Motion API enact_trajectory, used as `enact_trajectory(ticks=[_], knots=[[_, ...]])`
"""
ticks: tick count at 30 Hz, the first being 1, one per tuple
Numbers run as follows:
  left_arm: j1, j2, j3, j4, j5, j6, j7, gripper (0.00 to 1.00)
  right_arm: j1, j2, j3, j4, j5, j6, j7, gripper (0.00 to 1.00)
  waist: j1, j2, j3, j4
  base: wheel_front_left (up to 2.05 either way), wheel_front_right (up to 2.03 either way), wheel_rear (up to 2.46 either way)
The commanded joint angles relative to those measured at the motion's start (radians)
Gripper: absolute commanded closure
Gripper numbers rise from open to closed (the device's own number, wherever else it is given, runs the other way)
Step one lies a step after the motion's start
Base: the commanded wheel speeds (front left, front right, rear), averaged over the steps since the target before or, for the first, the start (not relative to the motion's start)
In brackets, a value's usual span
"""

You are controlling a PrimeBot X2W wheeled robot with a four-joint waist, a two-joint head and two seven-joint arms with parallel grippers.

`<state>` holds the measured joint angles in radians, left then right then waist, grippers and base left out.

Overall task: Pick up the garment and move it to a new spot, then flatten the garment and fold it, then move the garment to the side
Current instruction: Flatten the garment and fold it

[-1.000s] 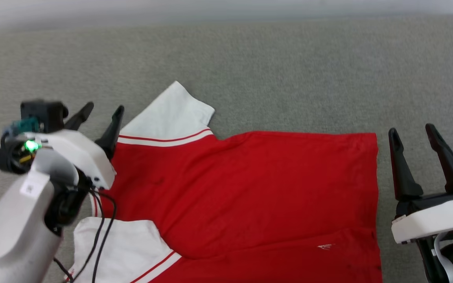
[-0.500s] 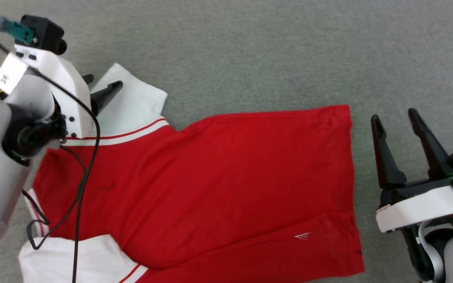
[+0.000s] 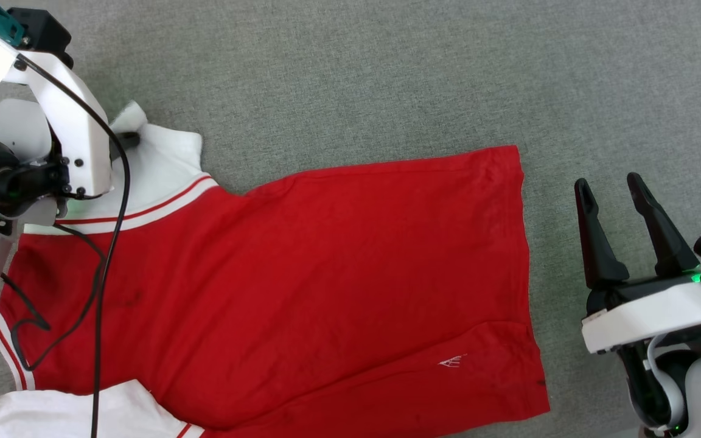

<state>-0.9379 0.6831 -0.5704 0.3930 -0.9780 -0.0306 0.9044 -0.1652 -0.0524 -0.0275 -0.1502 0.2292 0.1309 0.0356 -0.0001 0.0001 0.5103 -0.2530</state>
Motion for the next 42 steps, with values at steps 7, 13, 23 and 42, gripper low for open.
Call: enact_trajectory(ticks=[7, 13, 23, 42], knots=[[0.057, -0.016, -0.030, -0.011, 0.032, 0.002, -0.041, 1.00, -0.072, -0.036, -0.031, 0.079, 0.114, 0.000, 0.128, 0.00, 0.0001, -0.0001, -0.026, 0.023, 0.00, 0.00, 0.00], [0.030, -0.037, -0.010, -0.053, 0.043, -0.010, -0.123, 1.00, -0.162, -0.147, -0.005, 0.169, 0.212, 0.000, 0.368, 0.00, 0.0001, -0.0001, -0.052, 0.075, 0.00, 0.00, 0.00], [0.028, -0.068, -0.026, -0.132, 0.065, -0.032, -0.190, 1.00, -0.319, -0.260, 0.111, 0.249, 0.293, 0.000, 0.663, 0.00, 0.0001, -0.0001, -0.048, 0.167, 0.00, 0.00, 0.00], [0.057, -0.078, -0.034, -0.131, 0.086, -0.064, -0.302, 1.00, -0.373, -0.292, 0.188, 0.370, 0.362, 0.000, 0.898, 1.00, 0.0001, -0.0001, -0.073, 0.211, 0.00, 0.00, 0.00]])
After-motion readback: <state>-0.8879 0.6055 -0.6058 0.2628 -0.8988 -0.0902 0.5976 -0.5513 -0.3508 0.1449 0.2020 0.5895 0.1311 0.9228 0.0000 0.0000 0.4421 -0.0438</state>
